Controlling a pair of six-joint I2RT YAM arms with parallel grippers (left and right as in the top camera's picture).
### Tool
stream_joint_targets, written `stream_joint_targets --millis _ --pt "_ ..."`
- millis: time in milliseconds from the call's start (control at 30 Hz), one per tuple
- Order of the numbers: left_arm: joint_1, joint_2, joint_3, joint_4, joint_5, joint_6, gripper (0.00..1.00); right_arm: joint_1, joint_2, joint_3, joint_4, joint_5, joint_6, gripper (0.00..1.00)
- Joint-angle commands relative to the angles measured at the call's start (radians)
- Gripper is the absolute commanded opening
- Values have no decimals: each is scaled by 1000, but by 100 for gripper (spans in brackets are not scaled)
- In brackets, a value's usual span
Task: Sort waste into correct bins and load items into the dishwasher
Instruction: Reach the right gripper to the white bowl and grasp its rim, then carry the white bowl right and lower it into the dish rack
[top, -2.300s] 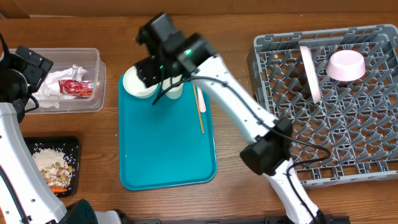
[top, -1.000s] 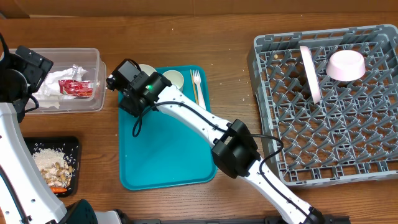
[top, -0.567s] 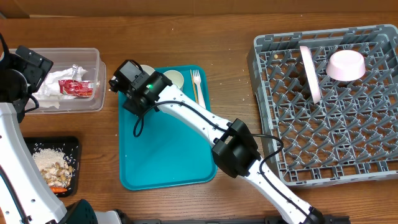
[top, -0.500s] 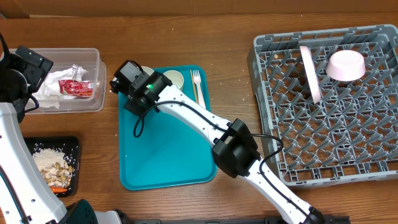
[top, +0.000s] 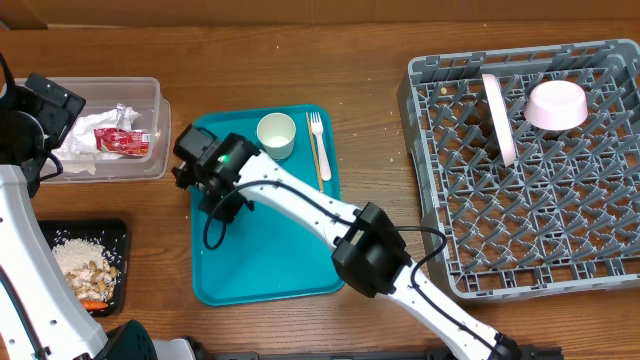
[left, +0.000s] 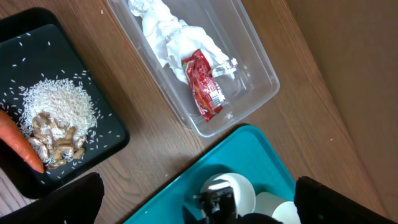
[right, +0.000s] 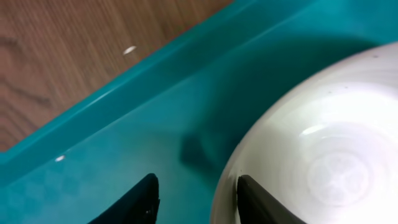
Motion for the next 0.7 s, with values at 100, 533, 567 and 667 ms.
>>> stream_joint_targets --millis 100,533,567,667 --pt "0 0 3 -3 0 -14 100 31 -60 44 -29 56 35 35" --pt "0 0 3 -3 0 -14 100 31 -64 89 -52 60 81 26" --pt "0 0 3 -3 0 -14 100 31 -64 95 -55 60 80 23" --pt "0 0 3 -3 0 -14 100 31 -64 96 -62 60 80 16"
